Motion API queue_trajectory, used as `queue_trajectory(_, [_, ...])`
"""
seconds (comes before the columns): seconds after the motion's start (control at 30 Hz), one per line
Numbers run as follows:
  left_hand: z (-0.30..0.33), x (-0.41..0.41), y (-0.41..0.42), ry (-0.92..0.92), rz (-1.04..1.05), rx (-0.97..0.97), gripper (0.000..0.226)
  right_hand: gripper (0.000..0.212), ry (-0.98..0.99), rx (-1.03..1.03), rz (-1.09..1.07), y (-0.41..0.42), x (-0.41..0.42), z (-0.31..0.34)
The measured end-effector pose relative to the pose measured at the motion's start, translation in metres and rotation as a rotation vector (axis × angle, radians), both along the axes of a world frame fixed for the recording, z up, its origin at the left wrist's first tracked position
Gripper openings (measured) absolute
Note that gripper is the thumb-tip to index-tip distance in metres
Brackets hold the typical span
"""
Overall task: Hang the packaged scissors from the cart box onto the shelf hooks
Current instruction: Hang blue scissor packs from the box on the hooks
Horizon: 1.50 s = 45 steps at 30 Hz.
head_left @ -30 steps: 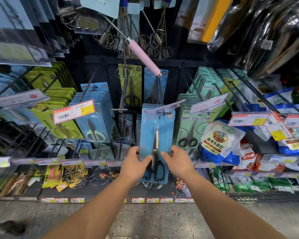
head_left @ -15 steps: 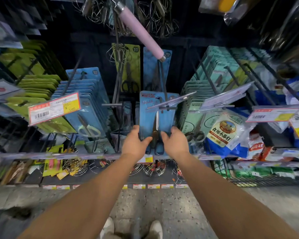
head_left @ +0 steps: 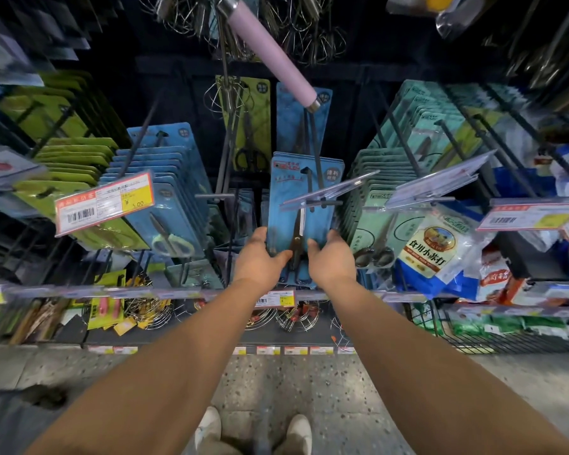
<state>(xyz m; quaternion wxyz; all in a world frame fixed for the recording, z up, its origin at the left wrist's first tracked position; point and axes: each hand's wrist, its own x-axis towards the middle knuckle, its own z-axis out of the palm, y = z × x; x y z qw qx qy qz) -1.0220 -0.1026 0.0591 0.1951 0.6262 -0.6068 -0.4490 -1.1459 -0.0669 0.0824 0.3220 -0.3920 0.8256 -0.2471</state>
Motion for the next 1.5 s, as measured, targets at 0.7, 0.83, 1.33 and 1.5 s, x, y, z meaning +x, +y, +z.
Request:
queue_trajectory(0.7, [0.031,0.088,0.074,-0.750,-0.248,0.025,0.059,0.041,0.402,0.177,0.800,0.039,0.082,-0.005])
queue_trajectory(0.83, [0.035,0.141,0.089,-0.732,-0.162,0.070,0.054,0.037,0.443,0.142,0.939,0.040,0.138,0.001])
queue_trajectory(1.33, [0.041,0.472,0.206,-0.712,0.356,0.145,0.043,0.034,0.525,-0.108,1.471,0.091,0.493,0.022])
queue_trajectory(1.5, [0.052,0.558,0.252,-0.724,0.472,0.180,0.048,0.039,0.483,-0.180,1.595,0.121,0.589,0.025])
